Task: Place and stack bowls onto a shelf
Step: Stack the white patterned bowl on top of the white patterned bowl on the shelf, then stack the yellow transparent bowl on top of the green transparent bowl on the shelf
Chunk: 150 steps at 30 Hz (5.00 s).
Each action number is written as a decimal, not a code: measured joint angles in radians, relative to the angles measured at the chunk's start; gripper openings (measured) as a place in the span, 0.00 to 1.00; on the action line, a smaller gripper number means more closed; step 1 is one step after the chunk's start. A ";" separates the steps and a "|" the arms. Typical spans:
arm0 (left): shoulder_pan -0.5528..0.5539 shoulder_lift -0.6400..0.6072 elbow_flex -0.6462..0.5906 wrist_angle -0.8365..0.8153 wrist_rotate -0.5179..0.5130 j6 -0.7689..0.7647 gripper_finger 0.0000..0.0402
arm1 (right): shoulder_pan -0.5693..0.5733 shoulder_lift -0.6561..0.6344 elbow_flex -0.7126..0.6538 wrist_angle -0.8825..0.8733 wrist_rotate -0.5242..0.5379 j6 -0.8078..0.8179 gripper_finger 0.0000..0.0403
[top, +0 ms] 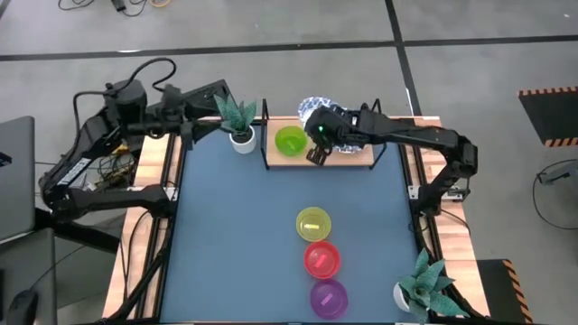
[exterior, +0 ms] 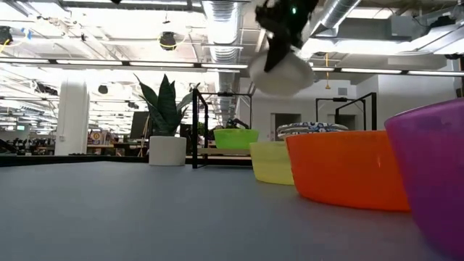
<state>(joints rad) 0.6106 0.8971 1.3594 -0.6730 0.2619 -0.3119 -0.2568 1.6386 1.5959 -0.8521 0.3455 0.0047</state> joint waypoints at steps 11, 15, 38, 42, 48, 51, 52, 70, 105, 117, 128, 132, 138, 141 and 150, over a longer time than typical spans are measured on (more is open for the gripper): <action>0.000 -0.040 -0.021 -0.064 -0.181 -0.008 0.75 | -0.152 -0.009 -0.200 -0.020 -0.012 -0.017 0.05; 0.000 -0.032 -0.023 -0.076 -0.203 -0.042 0.75 | -0.183 -0.017 -0.292 0.041 -0.033 -0.041 0.05; -0.001 -0.014 -0.023 -0.082 -0.224 -0.096 0.75 | -0.299 -0.032 -0.316 0.057 -0.159 -0.091 0.12; -0.001 -0.012 -0.023 -0.079 -0.225 -0.107 0.75 | -0.307 -0.031 -0.316 0.032 -0.161 -0.092 0.15; -0.001 -0.011 -0.023 -0.078 -0.233 -0.130 0.75 | -0.315 -0.031 -0.316 0.022 -0.217 -0.095 0.23; 0.000 -0.011 -0.023 -0.079 -0.242 -0.131 0.75 | -0.315 -0.031 -0.316 0.025 -0.218 -0.105 0.31; 0.000 -0.011 -0.023 -0.078 -0.243 -0.131 0.75 | -0.315 -0.031 -0.316 0.023 -0.218 -0.107 0.33; 0.000 -0.011 -0.023 -0.080 -0.326 -0.117 0.75 | -0.294 -0.225 -0.311 0.065 -0.172 -0.013 0.44; -0.001 0.039 -0.023 -0.093 -0.399 -0.075 0.75 | -0.153 -0.300 -0.472 0.170 0.131 0.084 0.29; -0.002 0.039 -0.023 -0.105 -0.371 -0.077 0.75 | 0.091 -0.423 -0.471 0.034 -0.363 0.393 0.37; -0.002 0.039 -0.023 -0.131 -0.372 -0.077 0.75 | 0.301 -0.141 -0.472 0.094 -0.211 0.485 0.59; -0.002 0.039 -0.023 -0.134 -0.373 -0.091 0.75 | 0.310 -0.055 -0.472 0.157 -0.234 0.462 0.62; -0.002 0.039 -0.023 -0.160 -0.374 -0.092 0.75 | 0.309 0.044 -0.472 0.181 -0.316 0.451 0.62; -0.002 0.039 -0.023 -0.173 -0.374 -0.092 0.75 | 0.309 0.083 -0.472 0.190 -0.321 0.451 0.62; -0.002 0.039 -0.023 -0.184 -0.377 -0.090 0.75 | 0.307 0.136 -0.473 0.181 -0.332 0.452 0.37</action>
<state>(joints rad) 0.6090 0.9363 1.3367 -0.8566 -0.1150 -0.4022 0.0502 1.7747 1.1233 -0.6709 0.0138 0.4565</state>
